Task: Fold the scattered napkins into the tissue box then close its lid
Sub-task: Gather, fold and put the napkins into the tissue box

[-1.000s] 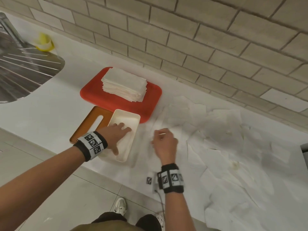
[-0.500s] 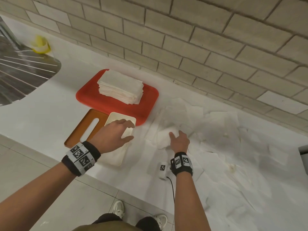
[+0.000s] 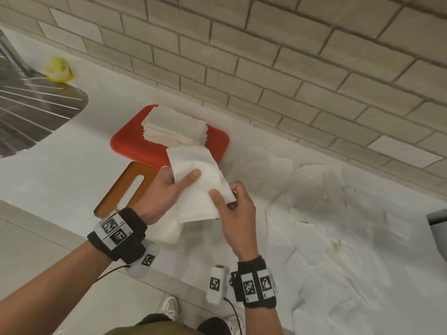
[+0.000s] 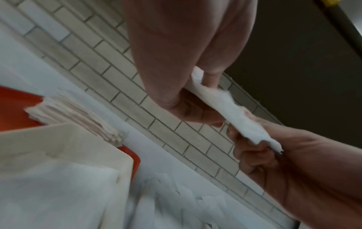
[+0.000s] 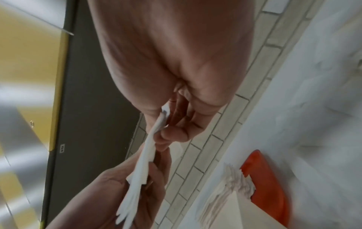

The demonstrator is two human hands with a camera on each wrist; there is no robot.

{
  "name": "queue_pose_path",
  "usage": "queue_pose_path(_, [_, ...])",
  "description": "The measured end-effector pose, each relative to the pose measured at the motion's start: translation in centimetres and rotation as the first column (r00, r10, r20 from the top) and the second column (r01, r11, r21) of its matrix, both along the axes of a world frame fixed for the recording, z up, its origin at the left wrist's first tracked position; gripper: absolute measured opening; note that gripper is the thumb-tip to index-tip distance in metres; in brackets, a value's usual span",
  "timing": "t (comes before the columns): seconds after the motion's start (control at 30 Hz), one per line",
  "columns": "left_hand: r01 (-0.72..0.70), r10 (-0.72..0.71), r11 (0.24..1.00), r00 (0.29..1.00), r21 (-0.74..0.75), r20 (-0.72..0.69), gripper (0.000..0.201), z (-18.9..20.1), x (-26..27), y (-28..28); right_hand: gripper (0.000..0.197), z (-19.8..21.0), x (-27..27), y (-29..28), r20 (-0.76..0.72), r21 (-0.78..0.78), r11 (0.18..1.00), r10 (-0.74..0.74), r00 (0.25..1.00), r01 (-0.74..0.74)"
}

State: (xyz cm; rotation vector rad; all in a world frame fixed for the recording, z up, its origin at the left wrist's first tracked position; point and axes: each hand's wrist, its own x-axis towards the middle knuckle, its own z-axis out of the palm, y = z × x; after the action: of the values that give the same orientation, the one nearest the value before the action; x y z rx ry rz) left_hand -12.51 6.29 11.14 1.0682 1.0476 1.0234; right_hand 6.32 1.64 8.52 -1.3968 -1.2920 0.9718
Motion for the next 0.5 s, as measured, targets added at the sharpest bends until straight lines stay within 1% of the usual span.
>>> queue_pose_path(0.1, [-0.037,0.039,0.999,0.997,0.024,-0.066,0.033,-0.8,-1.0,-0.2,0.029,-0.3,-0.6,-0.7,-0.077,-0.003,1.000,0.001,0.997,-0.001])
queue_pose_path(0.2, [-0.068,0.068,0.998,0.994,0.005,-0.087,0.037,-1.6,-2.4,-0.1,0.033,-0.6,-1.0,-1.0,-0.188,-0.051,0.999,-0.011,0.982,0.002])
queue_pose_path(0.23, [-0.080,0.080,0.997,0.993,-0.002,-0.090,0.039,-1.8,-3.0,0.0,0.035,-1.0,-1.1,-1.0,-0.204,-0.068,0.998,-0.024,0.979,0.011])
queue_pose_path(0.33, [-0.153,0.151,0.988,0.984,-0.015,-0.093,0.040,-2.0,-4.6,0.9,0.044,-2.0,-1.2,-0.9,-0.148,-0.107,0.992,-0.076,0.986,0.061])
queue_pose_path(0.37, [-0.175,0.173,0.985,0.980,-0.009,-0.096,0.040,-2.2,-5.1,1.4,0.041,-2.3,-1.2,-0.9,-0.113,-0.123,0.989,-0.096,0.989,0.082])
queue_pose_path(0.4, [-0.170,0.169,0.985,0.980,-0.007,-0.103,0.044,-2.7,-5.7,1.9,0.035,-2.6,-1.1,-0.9,-0.078,-0.140,0.985,-0.113,0.991,0.101])
queue_pose_path(0.43, [-0.142,0.139,0.990,0.982,-0.012,-0.129,0.053,-3.4,-6.2,2.4,0.027,-3.0,-1.0,-0.9,-0.053,-0.156,0.980,-0.132,0.990,0.123])
queue_pose_path(0.5, [-0.034,0.007,0.995,0.962,-0.094,-0.273,0.074,-5.1,-7.0,3.1,0.017,-3.3,-0.8,-1.1,-0.042,-0.180,0.972,-0.164,0.986,0.154])
